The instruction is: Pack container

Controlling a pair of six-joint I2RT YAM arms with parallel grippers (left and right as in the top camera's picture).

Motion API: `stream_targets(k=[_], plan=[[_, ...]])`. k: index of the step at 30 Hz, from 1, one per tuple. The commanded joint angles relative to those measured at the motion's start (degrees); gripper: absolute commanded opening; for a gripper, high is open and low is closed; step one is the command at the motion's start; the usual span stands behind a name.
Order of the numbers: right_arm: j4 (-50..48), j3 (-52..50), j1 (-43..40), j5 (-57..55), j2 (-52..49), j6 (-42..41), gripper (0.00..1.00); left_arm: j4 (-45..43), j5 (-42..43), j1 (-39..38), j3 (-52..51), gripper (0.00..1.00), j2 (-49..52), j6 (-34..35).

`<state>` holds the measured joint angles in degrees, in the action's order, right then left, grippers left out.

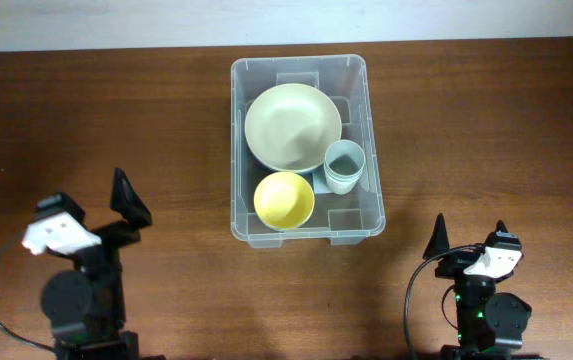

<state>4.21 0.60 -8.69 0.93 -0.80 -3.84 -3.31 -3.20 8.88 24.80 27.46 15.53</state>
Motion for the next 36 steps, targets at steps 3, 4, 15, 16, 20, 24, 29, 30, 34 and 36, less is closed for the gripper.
stream_targets(k=[3,4,15,16,20,24,29,30,34,36], plan=[[0.22,-0.28,0.48,-0.5,0.61,0.37,0.99,-0.52,0.87,-1.44,-6.67,1.0,-8.59,0.55],[0.22,-0.28,0.48,-0.5,0.61,0.37,0.99,-0.55,0.85,-1.64,-7.78,1.0,-10.38,0.55],[0.22,-0.28,0.48,-0.5,0.61,0.37,0.99,-0.59,0.87,-2.51,-17.86,1.0,-22.51,1.25],[0.22,-0.28,0.48,-0.5,0.61,0.39,0.99,-0.59,0.9,-2.51,-18.25,1.0,-22.97,1.25],[0.22,-0.28,0.48,-0.5,0.61,0.37,0.99,-1.11,0.87,-2.51,-20.44,1.0,-25.14,1.64],[0.22,-0.28,0.48,-0.5,0.61,0.37,0.99,-2.97,0.87,-2.54,-22.27,1.0,-26.53,1.64],[0.22,-0.28,0.48,-0.5,0.61,0.37,0.99,-3.08,0.85,-2.62,-22.88,1.0,-26.75,1.62],[0.22,-0.28,0.48,-0.5,0.61,0.37,0.99,-2.84,0.87,-2.95,-22.88,1.0,-26.75,1.62],[0.22,-0.28,0.48,-0.5,0.61,0.37,0.99,-1.73,0.83,-4.24,-22.88,1.0,-26.75,1.6],[0.22,-0.28,0.48,-0.5,0.61,0.37,0.99,-1.18,0.83,-4.52,-22.88,1.0,-26.75,1.62]])
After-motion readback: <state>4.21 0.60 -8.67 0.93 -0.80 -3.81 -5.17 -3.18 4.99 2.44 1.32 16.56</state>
